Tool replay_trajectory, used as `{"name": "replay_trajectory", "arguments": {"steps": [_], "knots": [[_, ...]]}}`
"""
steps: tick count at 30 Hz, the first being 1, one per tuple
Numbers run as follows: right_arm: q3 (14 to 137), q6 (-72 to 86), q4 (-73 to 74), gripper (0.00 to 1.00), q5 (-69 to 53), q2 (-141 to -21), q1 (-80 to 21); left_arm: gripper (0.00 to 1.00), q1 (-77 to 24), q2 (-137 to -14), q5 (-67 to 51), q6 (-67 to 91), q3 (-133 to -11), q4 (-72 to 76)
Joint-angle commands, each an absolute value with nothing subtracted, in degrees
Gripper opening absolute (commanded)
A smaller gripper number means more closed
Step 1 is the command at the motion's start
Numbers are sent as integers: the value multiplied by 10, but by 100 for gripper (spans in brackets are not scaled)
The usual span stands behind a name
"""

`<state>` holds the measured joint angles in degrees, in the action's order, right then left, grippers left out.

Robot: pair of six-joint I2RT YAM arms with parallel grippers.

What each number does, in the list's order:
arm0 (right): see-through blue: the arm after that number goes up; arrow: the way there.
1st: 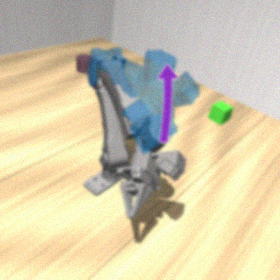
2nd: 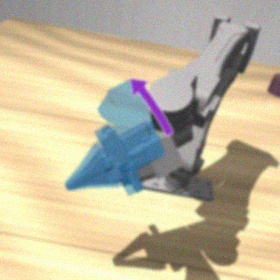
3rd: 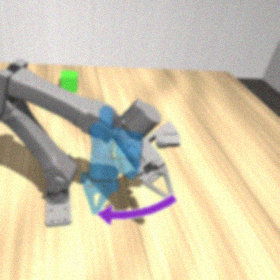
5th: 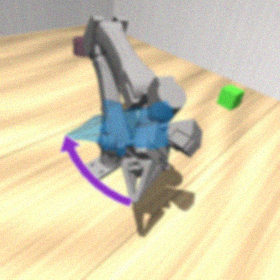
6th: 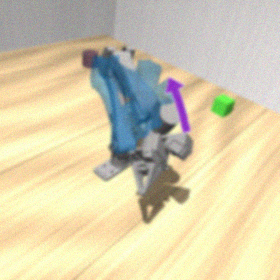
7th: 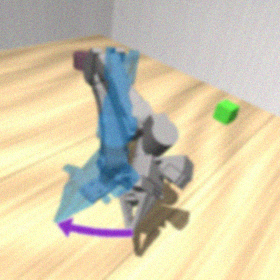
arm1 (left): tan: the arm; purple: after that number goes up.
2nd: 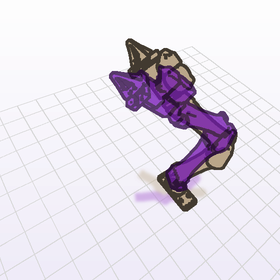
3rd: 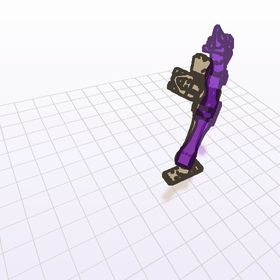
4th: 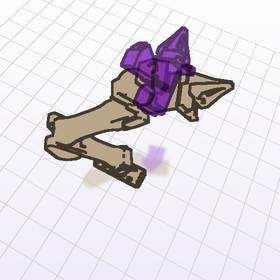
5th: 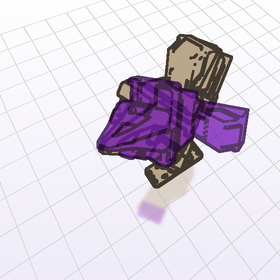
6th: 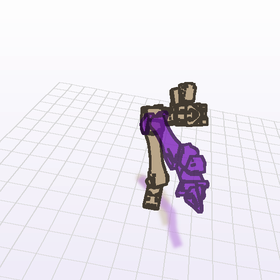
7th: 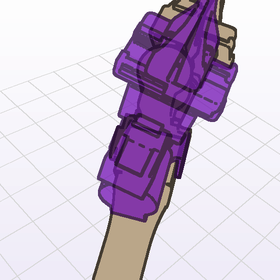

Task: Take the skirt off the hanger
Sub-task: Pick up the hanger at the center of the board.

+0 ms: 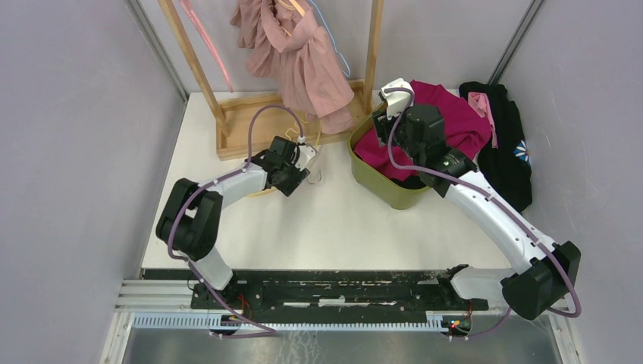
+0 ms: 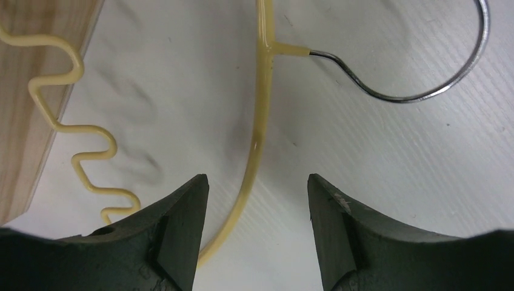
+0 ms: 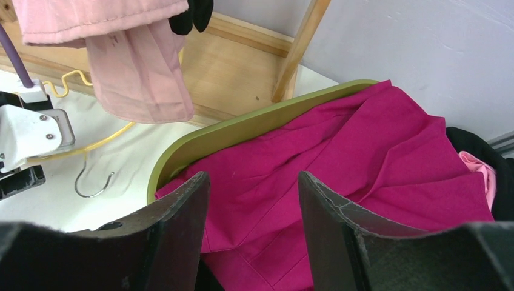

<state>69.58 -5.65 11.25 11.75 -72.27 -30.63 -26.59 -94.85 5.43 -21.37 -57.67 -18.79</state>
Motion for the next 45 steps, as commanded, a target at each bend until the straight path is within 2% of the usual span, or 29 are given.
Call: {"name": "replay_trajectory", "arguments": {"steps": [1,12,18,21,23,24,30,38,45], "knots": [[692,-72,88,62,144,-710,-304,68,-264,-972,28,-243,-581,-144],[685,-68,83,61,139,-705,-304,64,-241,-1011,34,-247,-572,-105],[684,-69,81,61,140,-702,-304,51,-241,-1011,41,-234,-576,-125],[682,-69,80,61,140,-700,-304,33,-240,-1010,43,-226,-586,-143],[682,-69,80,61,143,-698,-304,8,-241,-1011,43,-218,-597,-163],[682,-69,80,61,144,-698,-304,4,-241,-1012,42,-217,-602,-172],[679,-69,75,61,150,-697,-305,3,-244,-977,1,-187,-658,-270],[677,-75,69,61,159,-702,-304,3,-266,-800,-136,-49,-686,-339],[677,-76,70,61,166,-701,-304,3,-268,-630,-258,67,-642,-356]]}}
